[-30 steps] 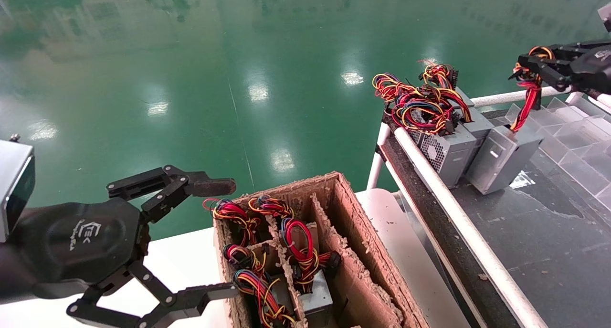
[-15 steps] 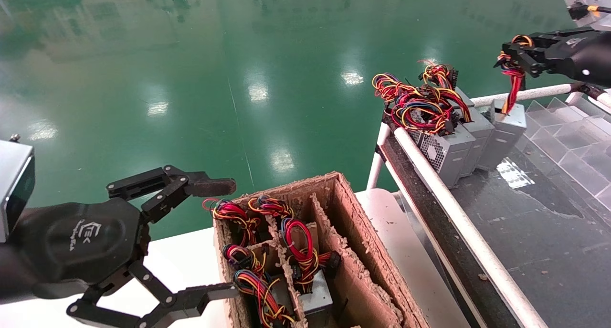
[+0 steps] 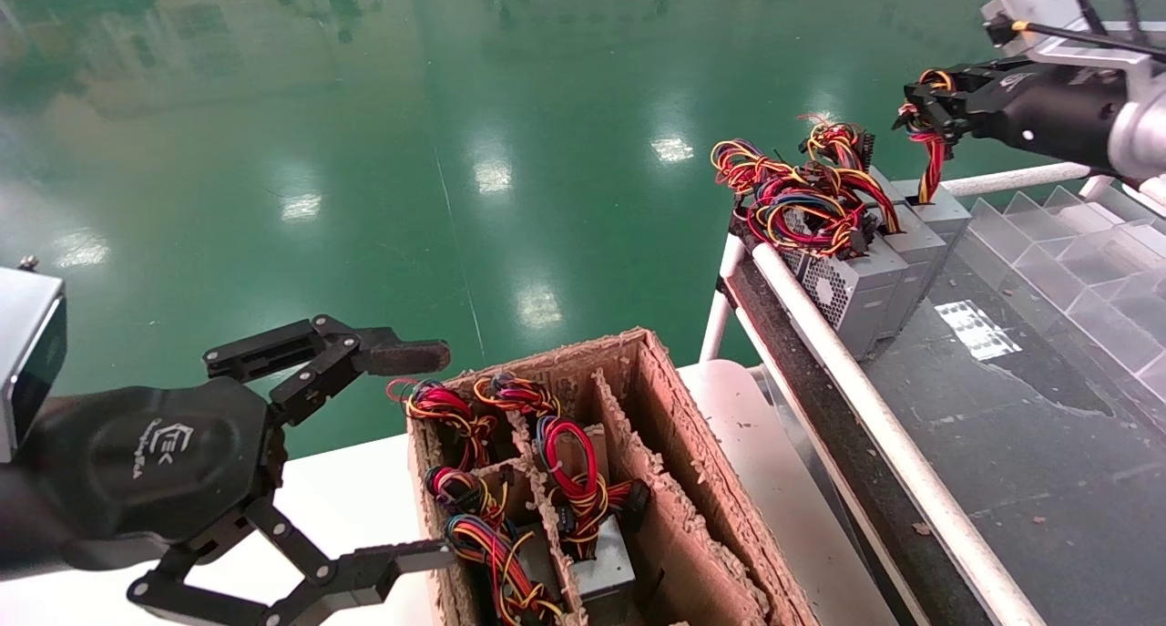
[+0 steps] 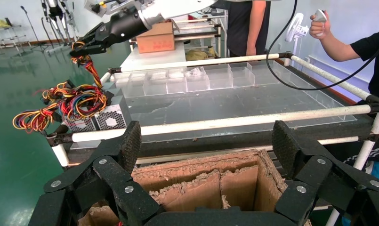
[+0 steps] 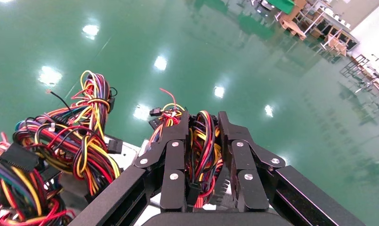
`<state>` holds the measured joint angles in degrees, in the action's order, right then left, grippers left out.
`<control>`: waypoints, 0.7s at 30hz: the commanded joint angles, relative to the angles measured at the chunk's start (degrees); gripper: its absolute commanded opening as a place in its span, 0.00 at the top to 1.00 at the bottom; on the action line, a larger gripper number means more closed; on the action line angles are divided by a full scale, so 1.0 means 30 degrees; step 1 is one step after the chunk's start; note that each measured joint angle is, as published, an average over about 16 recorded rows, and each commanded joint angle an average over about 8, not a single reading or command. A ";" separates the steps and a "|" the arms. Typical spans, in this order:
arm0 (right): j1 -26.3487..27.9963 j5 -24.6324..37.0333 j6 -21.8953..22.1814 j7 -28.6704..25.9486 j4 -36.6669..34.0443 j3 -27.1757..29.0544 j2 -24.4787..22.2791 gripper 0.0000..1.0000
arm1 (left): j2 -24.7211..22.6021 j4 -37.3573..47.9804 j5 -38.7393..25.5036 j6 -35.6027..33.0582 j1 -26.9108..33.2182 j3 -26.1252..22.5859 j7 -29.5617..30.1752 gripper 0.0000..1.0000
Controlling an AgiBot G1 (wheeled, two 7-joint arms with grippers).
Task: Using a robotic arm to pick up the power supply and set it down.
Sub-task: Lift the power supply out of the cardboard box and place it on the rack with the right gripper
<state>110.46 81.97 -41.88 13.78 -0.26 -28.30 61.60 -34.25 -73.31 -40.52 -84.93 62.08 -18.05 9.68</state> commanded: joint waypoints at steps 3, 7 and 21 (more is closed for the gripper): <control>-0.0109 0.0152 0.0718 -0.0001 -0.0001 -0.0106 0.0511 1.00 | 0.0001 0.0000 0.0002 0.0001 0.0001 -0.0003 -0.0001 0.00; -0.0128 0.0228 0.1256 -0.0012 0.0038 -0.0159 0.0883 1.00 | 0.0002 0.0000 0.0004 0.0002 0.0001 -0.0006 -0.0003 0.00; 0.0056 0.0327 0.2766 -0.0074 0.0141 -0.0228 0.1830 1.00 | 0.0006 0.0000 0.0011 0.0007 0.0004 -0.0016 -0.0008 0.00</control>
<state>110.46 82.99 -33.89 13.60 0.08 -29.00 67.00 -34.23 -73.31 -40.49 -84.91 62.09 -18.10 9.65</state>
